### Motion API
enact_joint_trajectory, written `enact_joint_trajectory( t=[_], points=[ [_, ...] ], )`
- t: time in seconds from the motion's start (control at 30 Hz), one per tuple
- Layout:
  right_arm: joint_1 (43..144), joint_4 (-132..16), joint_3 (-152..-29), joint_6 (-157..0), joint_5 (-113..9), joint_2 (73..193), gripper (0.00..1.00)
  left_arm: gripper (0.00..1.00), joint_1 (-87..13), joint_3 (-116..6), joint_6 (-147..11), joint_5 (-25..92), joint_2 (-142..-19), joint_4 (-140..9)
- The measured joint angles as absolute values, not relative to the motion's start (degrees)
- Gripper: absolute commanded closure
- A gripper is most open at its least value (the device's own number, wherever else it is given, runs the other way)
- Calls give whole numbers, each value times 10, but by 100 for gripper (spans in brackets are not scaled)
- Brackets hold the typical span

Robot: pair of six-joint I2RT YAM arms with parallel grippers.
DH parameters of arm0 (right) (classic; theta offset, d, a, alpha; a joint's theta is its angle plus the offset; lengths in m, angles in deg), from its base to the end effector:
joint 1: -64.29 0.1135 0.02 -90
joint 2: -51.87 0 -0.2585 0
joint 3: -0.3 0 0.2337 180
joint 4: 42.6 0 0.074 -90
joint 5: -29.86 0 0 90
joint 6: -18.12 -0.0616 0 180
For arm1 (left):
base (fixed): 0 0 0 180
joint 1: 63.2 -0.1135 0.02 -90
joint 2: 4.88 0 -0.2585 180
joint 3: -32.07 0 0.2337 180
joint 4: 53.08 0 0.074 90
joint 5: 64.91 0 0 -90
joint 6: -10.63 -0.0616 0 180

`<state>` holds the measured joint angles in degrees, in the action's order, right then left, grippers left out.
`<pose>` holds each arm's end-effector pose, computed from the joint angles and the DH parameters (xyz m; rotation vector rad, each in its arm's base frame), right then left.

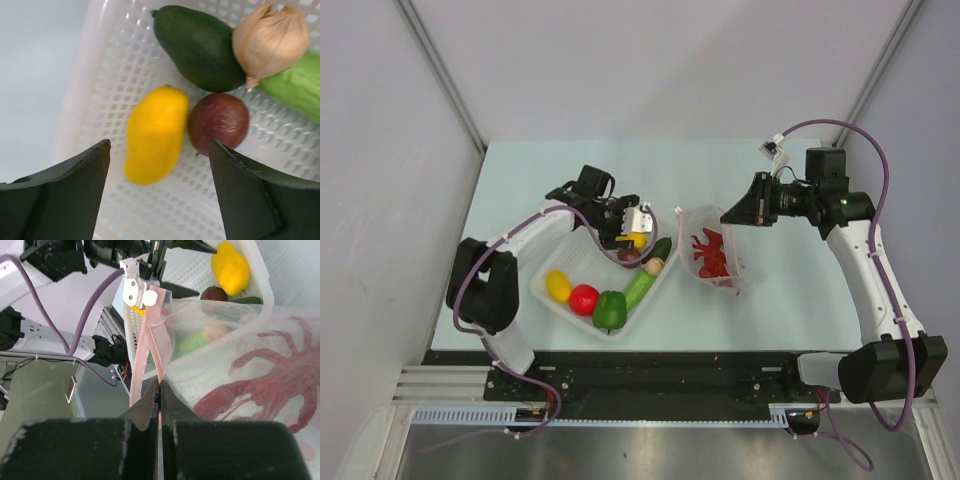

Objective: Place the food in the zip-top bag and seal the zipper
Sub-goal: Pick up the fake fruit from the bin.

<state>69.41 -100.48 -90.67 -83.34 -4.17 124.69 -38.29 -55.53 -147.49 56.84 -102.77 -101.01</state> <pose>0.2436 0.0731 0.3639 -0.4089 2.1376 1.2532 0.3056 -0.1777 0.2204 1.8796 1.5143 -0.3840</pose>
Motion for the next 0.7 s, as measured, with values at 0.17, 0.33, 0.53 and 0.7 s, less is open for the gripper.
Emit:
enact_joint_trajectory(
  t=[0.17,0.33,0.53,0.7],
  points=[
    [694,-1009,-911,-825,-41,1255,100,26,-387,-618,-1569,558,-1075,-1046],
    [694,-1016,-917,-823,-38,1266,100,28,-387,-644,-1623,540,-1133,-1073],
    [694,-1018,-918,-821,-38,1267,100,36,-387,-644,-1650,520,-1163,-1089],
    [694,-1018,-918,-821,-38,1267,100,54,-387,-644,-1653,517,-1162,-1088]
  ],
)
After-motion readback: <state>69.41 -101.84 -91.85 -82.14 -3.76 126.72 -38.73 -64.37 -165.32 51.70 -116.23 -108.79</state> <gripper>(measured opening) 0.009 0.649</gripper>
